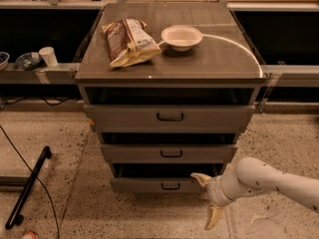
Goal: Open bottom drawer
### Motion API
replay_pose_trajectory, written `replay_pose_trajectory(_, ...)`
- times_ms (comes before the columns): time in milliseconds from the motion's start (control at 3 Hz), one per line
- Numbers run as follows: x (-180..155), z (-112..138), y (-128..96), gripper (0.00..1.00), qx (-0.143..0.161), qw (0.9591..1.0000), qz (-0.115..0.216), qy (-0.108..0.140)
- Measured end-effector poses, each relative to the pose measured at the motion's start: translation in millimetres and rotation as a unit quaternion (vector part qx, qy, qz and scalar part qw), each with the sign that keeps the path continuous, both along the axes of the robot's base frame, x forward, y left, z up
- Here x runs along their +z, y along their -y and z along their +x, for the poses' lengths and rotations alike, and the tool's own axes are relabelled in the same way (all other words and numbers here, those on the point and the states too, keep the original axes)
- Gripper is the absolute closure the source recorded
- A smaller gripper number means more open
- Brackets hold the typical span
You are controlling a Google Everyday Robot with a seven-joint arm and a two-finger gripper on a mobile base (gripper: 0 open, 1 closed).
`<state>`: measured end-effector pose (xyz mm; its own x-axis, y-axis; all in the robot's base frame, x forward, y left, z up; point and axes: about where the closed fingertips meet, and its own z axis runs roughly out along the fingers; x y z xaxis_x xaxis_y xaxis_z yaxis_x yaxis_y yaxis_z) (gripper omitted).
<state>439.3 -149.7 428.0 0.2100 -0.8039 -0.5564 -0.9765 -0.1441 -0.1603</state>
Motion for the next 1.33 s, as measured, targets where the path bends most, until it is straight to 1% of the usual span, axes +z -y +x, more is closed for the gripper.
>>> replay_pose_trajectory(333,-6.4,0.8,0.0,0.0,0.002,1.0,-0.001,-0.004)
replay_pose_trajectory(667,-8.9,-0.5,-1.5,0.0,0.004,0.9999,0.006,-0.01)
replay_pose_trajectory(1000,-21.1,3.2,-2.6,0.0,0.004,0.9979,0.063,-0.012)
replay_pose_trajectory(1333,-34.1,9.4,-5.7,0.0,0.013,0.9946,0.103,0.003)
